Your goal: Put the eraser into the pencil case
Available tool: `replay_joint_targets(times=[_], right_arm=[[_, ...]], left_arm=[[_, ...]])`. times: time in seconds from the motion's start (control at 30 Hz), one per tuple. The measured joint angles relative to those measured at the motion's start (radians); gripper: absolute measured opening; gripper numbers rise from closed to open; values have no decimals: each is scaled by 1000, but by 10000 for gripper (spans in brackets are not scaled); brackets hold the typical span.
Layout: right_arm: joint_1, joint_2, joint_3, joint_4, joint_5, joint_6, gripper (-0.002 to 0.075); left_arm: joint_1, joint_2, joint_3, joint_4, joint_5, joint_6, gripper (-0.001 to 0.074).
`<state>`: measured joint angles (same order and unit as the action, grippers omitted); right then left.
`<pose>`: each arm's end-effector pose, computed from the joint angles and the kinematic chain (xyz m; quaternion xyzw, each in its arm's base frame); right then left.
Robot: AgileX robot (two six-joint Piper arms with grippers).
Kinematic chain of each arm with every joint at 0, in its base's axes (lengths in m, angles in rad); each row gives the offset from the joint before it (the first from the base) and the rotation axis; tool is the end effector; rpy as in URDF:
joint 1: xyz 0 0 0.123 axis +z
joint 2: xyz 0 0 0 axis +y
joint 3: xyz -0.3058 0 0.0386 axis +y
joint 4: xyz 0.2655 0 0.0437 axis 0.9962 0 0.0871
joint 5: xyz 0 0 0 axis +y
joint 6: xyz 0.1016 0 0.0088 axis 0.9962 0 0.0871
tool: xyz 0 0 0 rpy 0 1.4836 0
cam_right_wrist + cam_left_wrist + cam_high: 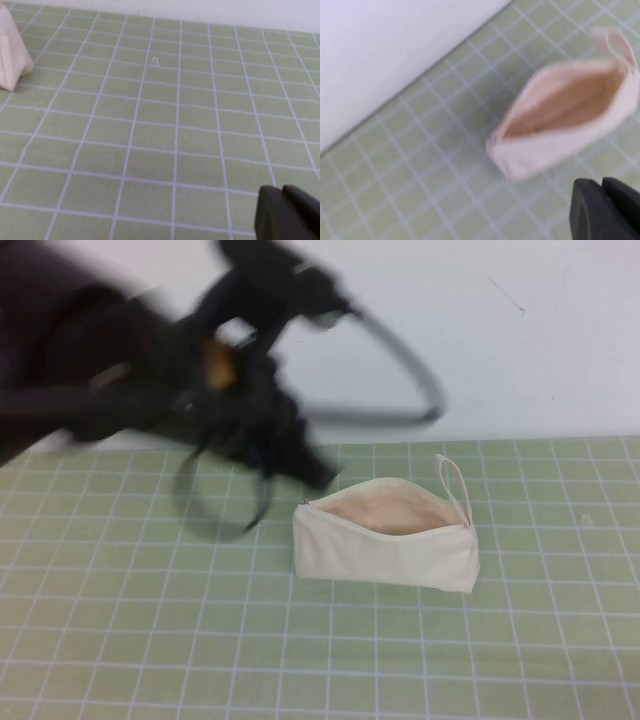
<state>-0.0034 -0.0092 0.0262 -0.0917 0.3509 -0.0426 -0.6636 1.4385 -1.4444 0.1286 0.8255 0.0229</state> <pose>0.0580 -0.0034 0.1698 -0.0406 0.7976 -0.0523 0.5996 0.2729 -0.2012 0.4089 0.3262 0.8514 -0.0701 0.4047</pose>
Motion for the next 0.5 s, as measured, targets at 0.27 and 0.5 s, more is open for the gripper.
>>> replay_joint_targets(times=[0.27,0.5], right_arm=[[0,0,0,0,0,0,-1],[0,0,0,0,0,0,-1]], left_arm=[[0,-441,469,0,-172,-81,1],[1,-728,716,2,-256,-161,0]])
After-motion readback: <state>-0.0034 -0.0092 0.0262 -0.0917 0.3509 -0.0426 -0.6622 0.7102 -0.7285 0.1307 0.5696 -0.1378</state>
